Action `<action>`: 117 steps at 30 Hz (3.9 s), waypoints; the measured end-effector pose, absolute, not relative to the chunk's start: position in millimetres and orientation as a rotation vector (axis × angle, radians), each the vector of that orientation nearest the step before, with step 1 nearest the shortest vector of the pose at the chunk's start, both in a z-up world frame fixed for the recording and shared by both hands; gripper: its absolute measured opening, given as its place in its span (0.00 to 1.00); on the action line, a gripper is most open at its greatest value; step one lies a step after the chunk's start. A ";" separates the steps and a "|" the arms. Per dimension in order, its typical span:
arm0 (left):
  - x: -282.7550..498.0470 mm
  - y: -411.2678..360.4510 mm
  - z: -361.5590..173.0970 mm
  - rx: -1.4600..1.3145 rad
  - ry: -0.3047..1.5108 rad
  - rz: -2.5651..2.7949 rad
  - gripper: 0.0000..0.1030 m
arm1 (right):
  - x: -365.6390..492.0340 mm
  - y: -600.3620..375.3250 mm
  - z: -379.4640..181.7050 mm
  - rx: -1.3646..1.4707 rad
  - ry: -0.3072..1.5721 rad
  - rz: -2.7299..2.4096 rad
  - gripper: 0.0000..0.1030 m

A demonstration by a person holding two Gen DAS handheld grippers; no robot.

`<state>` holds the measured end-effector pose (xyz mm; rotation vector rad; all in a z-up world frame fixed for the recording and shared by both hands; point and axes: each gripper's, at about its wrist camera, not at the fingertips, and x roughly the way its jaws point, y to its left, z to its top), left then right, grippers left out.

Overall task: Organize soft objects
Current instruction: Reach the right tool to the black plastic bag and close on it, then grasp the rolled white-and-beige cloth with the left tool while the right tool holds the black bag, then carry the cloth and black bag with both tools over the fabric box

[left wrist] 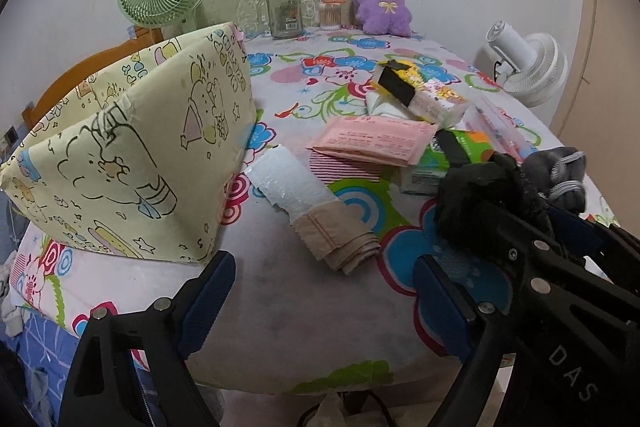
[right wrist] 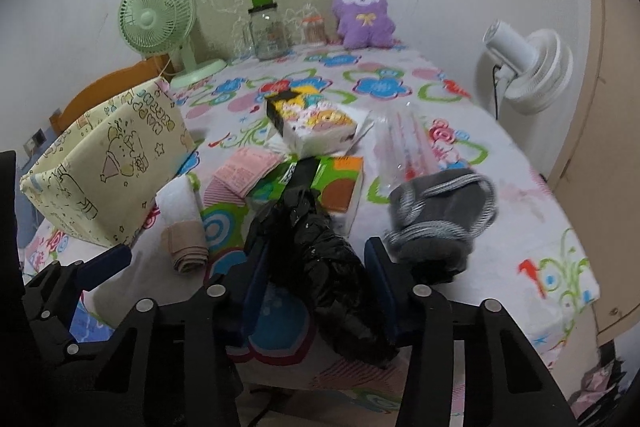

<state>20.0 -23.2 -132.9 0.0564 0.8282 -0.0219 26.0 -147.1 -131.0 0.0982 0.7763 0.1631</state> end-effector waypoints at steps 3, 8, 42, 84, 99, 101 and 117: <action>21.8 -24.2 -132.7 0.063 0.820 -0.014 0.89 | 29.7 -145.0 -132.0 0.093 0.780 0.173 0.42; 26.2 -24.7 -131.0 0.063 0.818 -0.013 0.89 | 33.1 -143.4 -130.5 0.086 0.781 0.182 0.30; 50.5 -24.1 -126.0 -0.001 0.842 -0.059 0.20 | 51.0 -131.4 -115.2 0.064 0.731 0.166 0.29; 31.2 -30.8 -77.9 0.028 0.729 -0.078 0.02 | 29.4 -138.8 -72.0 0.092 0.655 0.144 0.29; 37.3 -31.5 -38.8 0.052 0.684 -0.072 0.02 | 36.2 -141.6 -35.9 0.100 0.612 0.136 0.29; 38.6 -30.9 -33.1 0.056 0.676 -0.072 0.02 | 36.8 -141.3 -30.5 0.100 0.607 0.136 0.29; 48.5 -12.0 -0.2 0.053 0.632 -0.067 0.02 | 49.0 -123.4 4.9 0.079 0.573 0.147 0.29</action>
